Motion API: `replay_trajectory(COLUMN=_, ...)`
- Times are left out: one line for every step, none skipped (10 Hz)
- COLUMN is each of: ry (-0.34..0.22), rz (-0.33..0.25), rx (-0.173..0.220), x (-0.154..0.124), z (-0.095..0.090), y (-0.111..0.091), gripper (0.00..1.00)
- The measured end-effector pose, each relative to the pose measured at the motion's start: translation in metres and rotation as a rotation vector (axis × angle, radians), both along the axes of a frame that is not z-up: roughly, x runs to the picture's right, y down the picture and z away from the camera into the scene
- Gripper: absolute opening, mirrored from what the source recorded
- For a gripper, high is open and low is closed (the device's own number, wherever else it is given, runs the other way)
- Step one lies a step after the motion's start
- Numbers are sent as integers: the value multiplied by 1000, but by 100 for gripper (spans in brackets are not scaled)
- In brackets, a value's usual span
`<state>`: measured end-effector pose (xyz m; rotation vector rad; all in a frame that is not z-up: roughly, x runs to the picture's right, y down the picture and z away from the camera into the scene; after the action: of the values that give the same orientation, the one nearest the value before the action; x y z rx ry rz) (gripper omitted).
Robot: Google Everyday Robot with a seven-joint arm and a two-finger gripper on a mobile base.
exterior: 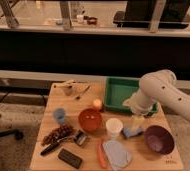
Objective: Place banana in table surface
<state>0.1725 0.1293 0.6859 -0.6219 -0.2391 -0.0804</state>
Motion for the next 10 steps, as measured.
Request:
replay_trajectory(ry=-15, rz=-7, rx=-3, x=-11, z=0, y=1, gripper=80)
replay_trajectory(ry=-26, rz=-10, rx=-4, x=-19, z=-1, y=1, gripper=80)
replay_trajectory(ry=-37, rz=-14, rx=-4, x=-27, z=-1, y=1, gripper=80)
replay_trajectory(ry=-49, rz=-18, rx=-6, x=-36, z=-2, y=1, gripper=80)
replay_trajectory(ry=-57, rz=-19, rx=-9, x=-41, z=-2, y=1, gripper=80)
replay_trajectory(ry=-67, rz=-22, rx=-13, x=-48, z=-1, y=1, gripper=80)
replay_trajectory(ry=-79, rz=-21, rx=-16, x=-55, z=0, y=0, gripper=80)
replay_trajectory(ry=-86, rz=-18, rx=-20, x=-59, z=0, y=0, gripper=80)
replay_trajectory(ry=-94, rz=-14, rx=-23, x=-64, z=0, y=-1, gripper=80)
replay_trajectory(ry=-102, rz=-12, rx=-29, x=-70, z=0, y=-1, gripper=80)
